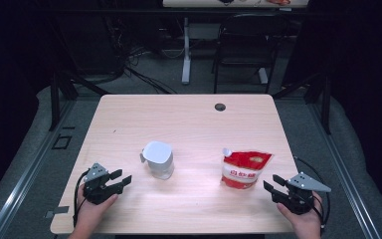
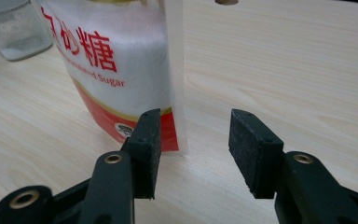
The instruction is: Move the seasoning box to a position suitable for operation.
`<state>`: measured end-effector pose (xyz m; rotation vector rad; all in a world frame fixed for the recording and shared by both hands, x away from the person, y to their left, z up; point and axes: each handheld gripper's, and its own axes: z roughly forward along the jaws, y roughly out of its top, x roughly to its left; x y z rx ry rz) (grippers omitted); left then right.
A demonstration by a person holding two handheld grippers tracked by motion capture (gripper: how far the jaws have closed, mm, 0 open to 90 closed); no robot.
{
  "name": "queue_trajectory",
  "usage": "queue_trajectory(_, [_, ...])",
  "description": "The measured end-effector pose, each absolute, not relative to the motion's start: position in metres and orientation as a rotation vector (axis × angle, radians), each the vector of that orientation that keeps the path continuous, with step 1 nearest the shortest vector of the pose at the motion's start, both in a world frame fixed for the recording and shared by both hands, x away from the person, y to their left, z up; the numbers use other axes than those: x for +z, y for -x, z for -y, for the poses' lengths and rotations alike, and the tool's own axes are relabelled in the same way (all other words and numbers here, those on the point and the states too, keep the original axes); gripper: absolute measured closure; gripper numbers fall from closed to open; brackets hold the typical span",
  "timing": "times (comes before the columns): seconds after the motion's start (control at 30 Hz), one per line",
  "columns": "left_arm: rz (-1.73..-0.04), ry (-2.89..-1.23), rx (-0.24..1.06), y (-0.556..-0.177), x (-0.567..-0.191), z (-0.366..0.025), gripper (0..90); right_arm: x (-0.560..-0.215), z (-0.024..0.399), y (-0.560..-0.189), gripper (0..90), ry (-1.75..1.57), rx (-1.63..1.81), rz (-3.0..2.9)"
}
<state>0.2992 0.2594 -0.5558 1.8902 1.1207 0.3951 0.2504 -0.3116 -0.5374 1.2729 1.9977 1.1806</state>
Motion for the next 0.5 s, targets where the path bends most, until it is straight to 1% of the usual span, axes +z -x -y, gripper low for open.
queue_trajectory(0.2, [-1.113, -1.891, 0.391, -0.2995, -0.5559, -0.2568, 50.2, -0.5354, 0.3125, -0.2464, 53.3, -1.253, 1.183, -2.007])
queue_trajectory(0.23, [-1.109, -1.895, 0.392, -0.3, -0.5561, -0.2566, 50.3, -0.5346, 0.3125, -0.2461, 54.0, -1.25, 1.181, -2.011])
queue_trajectory(0.33, [-1.101, -1.914, 0.386, -0.2999, -0.5556, -0.256, 50.8, -0.5341, 0.3135, -0.2481, 60.0, -1.238, 1.214, -2.039])
queue_trajectory(0.5, [-1.097, -1.916, 0.386, -0.2964, -0.5551, -0.2569, 50.7, -0.5307, 0.3165, -0.2482, 59.9, -1.208, 1.247, -2.056])
